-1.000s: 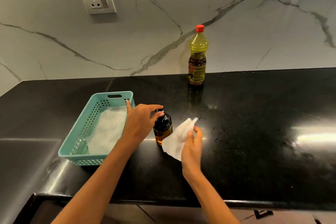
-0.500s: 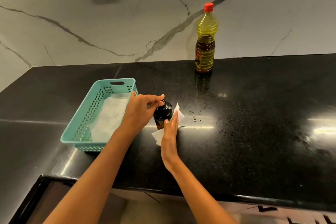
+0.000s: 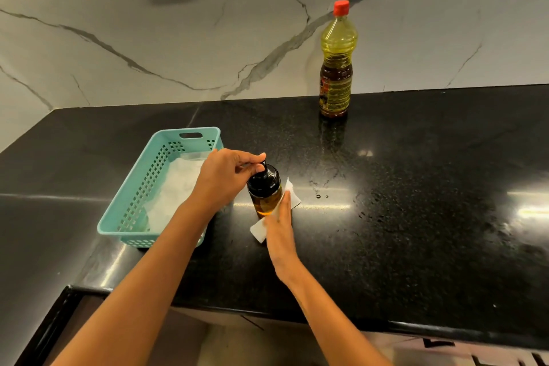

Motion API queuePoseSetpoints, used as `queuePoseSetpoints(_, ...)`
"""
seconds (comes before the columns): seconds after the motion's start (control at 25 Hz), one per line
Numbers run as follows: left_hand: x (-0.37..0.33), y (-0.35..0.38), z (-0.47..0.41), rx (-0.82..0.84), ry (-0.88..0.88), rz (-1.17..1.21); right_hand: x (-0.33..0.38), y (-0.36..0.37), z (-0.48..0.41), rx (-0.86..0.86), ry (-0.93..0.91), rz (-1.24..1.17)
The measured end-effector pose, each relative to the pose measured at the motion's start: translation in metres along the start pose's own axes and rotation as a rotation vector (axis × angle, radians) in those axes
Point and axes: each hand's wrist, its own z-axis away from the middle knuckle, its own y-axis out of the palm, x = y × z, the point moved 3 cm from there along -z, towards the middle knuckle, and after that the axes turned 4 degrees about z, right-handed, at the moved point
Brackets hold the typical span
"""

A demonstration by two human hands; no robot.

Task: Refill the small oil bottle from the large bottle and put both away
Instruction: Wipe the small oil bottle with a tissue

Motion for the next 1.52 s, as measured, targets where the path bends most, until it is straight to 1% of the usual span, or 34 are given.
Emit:
queuePoseSetpoints(0.08, 0.000, 0.000, 0.000, 0.000, -0.006, -0.002, -0.006, -0.012, -0.007, -0.018, 0.022, 0.172)
queuePoseSetpoints(0.12, -0.001, 0.000, 0.000, 0.002, -0.007, -0.007, 0.000, -0.021, -0.011, -0.061, -0.023, 0.212)
queuePoseSetpoints(0.24, -0.002, 0.001, 0.000, 0.009, -0.005, -0.032, 0.030, -0.038, -0.015, -0.242, -0.250, 0.268)
queuePoseSetpoints(0.32, 0.000, 0.001, -0.001, 0.006, -0.005, -0.038, 0.038, -0.037, -0.009, -0.304, -0.315, 0.242)
queuePoseSetpoints(0.36, 0.001, 0.001, -0.001, 0.007, -0.006, -0.036, 0.034, -0.036, -0.006, -0.328, -0.304, 0.226)
queuePoseSetpoints(0.44, 0.001, 0.001, -0.001, 0.011, -0.004, -0.025, 0.018, -0.037, -0.003, -0.356, -0.216, 0.224)
queuePoseSetpoints(0.52, 0.000, 0.001, -0.001, 0.005, -0.006, -0.012, 0.006, -0.042, -0.009, -0.347, -0.125, 0.299)
queuePoseSetpoints(0.56, 0.000, 0.001, 0.000, 0.002, -0.010, -0.007, 0.006, -0.044, -0.012, -0.341, -0.123, 0.315)
queuePoseSetpoints(0.6, 0.001, 0.001, 0.000, 0.002, -0.017, -0.002, 0.011, -0.045, -0.014, -0.335, -0.161, 0.308)
queuePoseSetpoints(0.72, 0.003, 0.002, 0.000, -0.002, -0.026, -0.012, 0.036, -0.040, -0.010, -0.355, -0.395, 0.314)
queuePoseSetpoints(0.76, 0.003, 0.002, 0.000, -0.002, -0.026, -0.016, 0.040, -0.037, -0.008, -0.369, -0.434, 0.329)
queuePoseSetpoints(0.8, 0.002, 0.002, 0.000, -0.003, -0.026, -0.015, 0.038, -0.034, -0.007, -0.377, -0.432, 0.343)
queuePoseSetpoints(0.84, 0.002, 0.001, 0.000, -0.001, -0.027, -0.012, 0.031, -0.032, -0.009, -0.372, -0.392, 0.353)
queuePoseSetpoints(0.96, 0.001, 0.001, 0.000, 0.014, -0.035, -0.022, 0.002, -0.029, -0.014, -0.287, -0.178, 0.415)
queuePoseSetpoints(1.0, 0.002, 0.001, 0.000, 0.014, -0.036, -0.024, 0.000, -0.030, -0.014, -0.286, -0.151, 0.419)
queuePoseSetpoints(1.04, 0.002, 0.001, 0.000, 0.012, -0.033, -0.021, 0.003, -0.031, -0.014, -0.304, -0.170, 0.405)
queuePoseSetpoints(1.08, 0.003, 0.001, 0.000, 0.009, -0.027, -0.016, 0.012, -0.031, -0.012, -0.331, -0.228, 0.380)
queuePoseSetpoints(1.2, 0.005, 0.001, 0.000, -0.009, -0.018, 0.002, 0.046, -0.029, -0.005, -0.356, -0.456, 0.330)
queuePoseSetpoints(1.24, 0.005, 0.002, 0.000, -0.011, -0.021, 0.003, 0.050, -0.027, -0.006, -0.344, -0.486, 0.329)
queuePoseSetpoints(1.28, 0.005, 0.002, 0.000, -0.013, -0.023, 0.001, 0.048, -0.027, -0.007, -0.330, -0.478, 0.331)
queuePoseSetpoints(1.32, 0.006, 0.003, 0.000, -0.013, -0.021, -0.004, 0.041, -0.027, -0.008, -0.316, -0.438, 0.336)
queuePoseSetpoints(1.4, 0.006, 0.003, 0.000, -0.011, -0.018, -0.009, 0.021, -0.032, -0.009, -0.298, -0.300, 0.359)
queuePoseSetpoints(1.48, 0.007, 0.004, 0.000, -0.011, -0.021, 0.008, 0.008, -0.040, -0.009, -0.324, -0.189, 0.356)
queuePoseSetpoints(1.52, 0.007, 0.004, 0.000, -0.014, -0.023, 0.015, 0.008, -0.044, -0.012, -0.355, -0.171, 0.337)
